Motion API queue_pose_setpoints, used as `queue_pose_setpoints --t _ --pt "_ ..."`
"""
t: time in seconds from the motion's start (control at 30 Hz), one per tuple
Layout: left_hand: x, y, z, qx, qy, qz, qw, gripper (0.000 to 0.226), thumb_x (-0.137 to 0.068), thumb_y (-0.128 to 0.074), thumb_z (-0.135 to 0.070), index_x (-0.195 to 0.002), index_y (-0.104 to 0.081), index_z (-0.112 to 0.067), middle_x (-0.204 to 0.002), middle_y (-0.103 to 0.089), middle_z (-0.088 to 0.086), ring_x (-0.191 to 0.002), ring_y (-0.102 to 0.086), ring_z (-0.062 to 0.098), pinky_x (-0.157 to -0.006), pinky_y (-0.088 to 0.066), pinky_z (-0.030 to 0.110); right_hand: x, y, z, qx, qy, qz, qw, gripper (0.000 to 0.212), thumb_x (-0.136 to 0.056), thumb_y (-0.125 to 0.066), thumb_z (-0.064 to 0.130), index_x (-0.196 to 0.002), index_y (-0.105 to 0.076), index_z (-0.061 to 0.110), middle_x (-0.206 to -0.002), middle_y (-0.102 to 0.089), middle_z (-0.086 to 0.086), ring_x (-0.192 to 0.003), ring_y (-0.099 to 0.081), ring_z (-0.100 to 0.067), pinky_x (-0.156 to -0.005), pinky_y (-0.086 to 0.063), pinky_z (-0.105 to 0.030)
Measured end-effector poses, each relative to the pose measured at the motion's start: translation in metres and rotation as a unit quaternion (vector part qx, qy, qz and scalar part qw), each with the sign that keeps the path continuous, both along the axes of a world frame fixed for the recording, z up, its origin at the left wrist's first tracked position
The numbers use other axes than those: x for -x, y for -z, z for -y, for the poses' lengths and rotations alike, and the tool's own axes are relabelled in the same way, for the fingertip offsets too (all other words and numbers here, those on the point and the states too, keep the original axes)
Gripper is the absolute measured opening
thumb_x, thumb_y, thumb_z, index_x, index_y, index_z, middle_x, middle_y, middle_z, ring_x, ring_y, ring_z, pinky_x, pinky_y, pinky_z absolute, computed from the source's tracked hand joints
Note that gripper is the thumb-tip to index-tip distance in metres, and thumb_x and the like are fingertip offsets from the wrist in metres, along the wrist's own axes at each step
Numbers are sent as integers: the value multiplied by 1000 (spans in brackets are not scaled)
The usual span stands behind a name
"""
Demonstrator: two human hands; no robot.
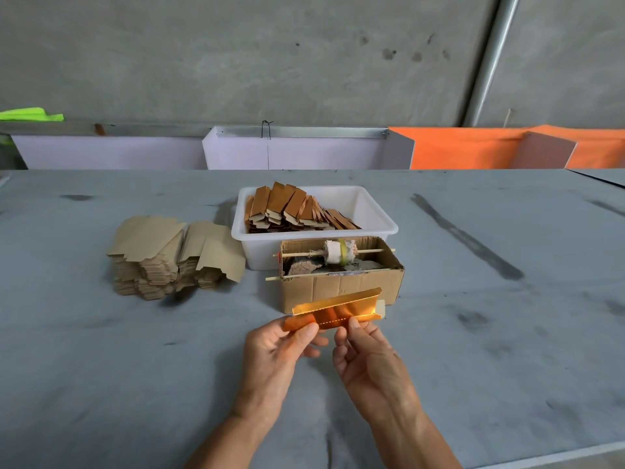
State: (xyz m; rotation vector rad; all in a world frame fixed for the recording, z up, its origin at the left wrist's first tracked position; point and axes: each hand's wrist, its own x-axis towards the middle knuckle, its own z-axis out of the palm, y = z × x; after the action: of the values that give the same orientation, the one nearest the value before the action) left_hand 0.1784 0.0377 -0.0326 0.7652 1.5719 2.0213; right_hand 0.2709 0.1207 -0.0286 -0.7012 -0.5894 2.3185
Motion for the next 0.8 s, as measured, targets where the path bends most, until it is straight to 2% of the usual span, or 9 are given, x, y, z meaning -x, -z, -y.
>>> queue_pose_setpoints --t 0.07,0.13,0.17,0.3,0.43,0.53,0.67,0.73,0.8 --pt "4 -2 2 23 56 31 998 19 -84 -56 9 -89 -70 -3 -78 -73 15 -68 -71 22 -59 -53 20 -1 -1 -5 -8 4 -21 1000 8 -84 -56 4 -79 -58 9 -64 -61 -6 -54 -59 -10 -49 -51 -18" --pt "9 -7 3 6 110 140 984 34 -81 -43 21 -85 -70 1 -84 -72 22 -72 -71 31 -60 -56 26 -2 -1 -9 -22 4 -35 999 5 -78 -58 5 -82 -60 9 -66 -60 -7 -55 -57 -10 -51 -52 -20" --pt "11 -10 3 -7 135 197 971 35 -75 -43 20 -80 -72 2 -84 -70 25 -72 -70 34 -59 -57 29 -3 0 -10 -28 -1 -40 999 8 -76 -59 6 -83 -61 9 -68 -60 -7 -56 -57 -11 -51 -53 -21" --pt "12 -25 3 29 213 300 930 19 -67 -60 -10 -73 -75 0 -76 -69 25 -61 -69 30 -51 -57 29 -6 2 -13 -65 -36 -34 997 12 -75 -61 7 -87 -64 10 -73 -64 -9 -60 -59 -13 -54 -54 -24" --pt "13 -29 2 99 256 314 909 25 -72 -62 -19 -79 -75 1 -73 -68 22 -49 -63 21 -44 -55 25 -8 6 -11 -83 -54 -23 995 18 -74 -63 8 -92 -67 7 -76 -67 -13 -56 -61 -17 -56 -56 -27" --pt "14 -28 0 123 261 318 903 20 -69 -63 -14 -79 -71 1 -68 -65 18 -43 -57 16 -41 -51 22 -7 5 -8 -86 -55 -8 995 18 -74 -59 6 -90 -68 5 -75 -68 -12 -53 -61 -18 -53 -54 -25" --pt "14 -24 -3 150 234 302 912 11 -65 -66 -8 -71 -71 -1 -61 -63 10 -40 -54 13 -38 -48 18 -6 4 -5 -71 -53 7 996 19 -69 -62 2 -85 -71 0 -87 -71 -18 -55 -61 -14 -49 -51 -20" --pt "14 -23 -4 155 217 288 920 10 -63 -66 -6 -70 -72 -1 -61 -65 9 -40 -54 13 -38 -46 18 -7 4 -4 -63 -54 6 997 21 -70 -62 1 -89 -69 -5 -85 -70 -20 -56 -62 -14 -47 -52 -19" --pt "16 -20 -4 159 189 279 928 11 -67 -66 -3 -77 -69 1 -61 -66 9 -42 -54 12 -40 -48 19 -7 5 -4 -53 -54 5 997 24 -72 -62 1 -94 -66 -8 -79 -68 -19 -58 -64 -17 -49 -54 -21"
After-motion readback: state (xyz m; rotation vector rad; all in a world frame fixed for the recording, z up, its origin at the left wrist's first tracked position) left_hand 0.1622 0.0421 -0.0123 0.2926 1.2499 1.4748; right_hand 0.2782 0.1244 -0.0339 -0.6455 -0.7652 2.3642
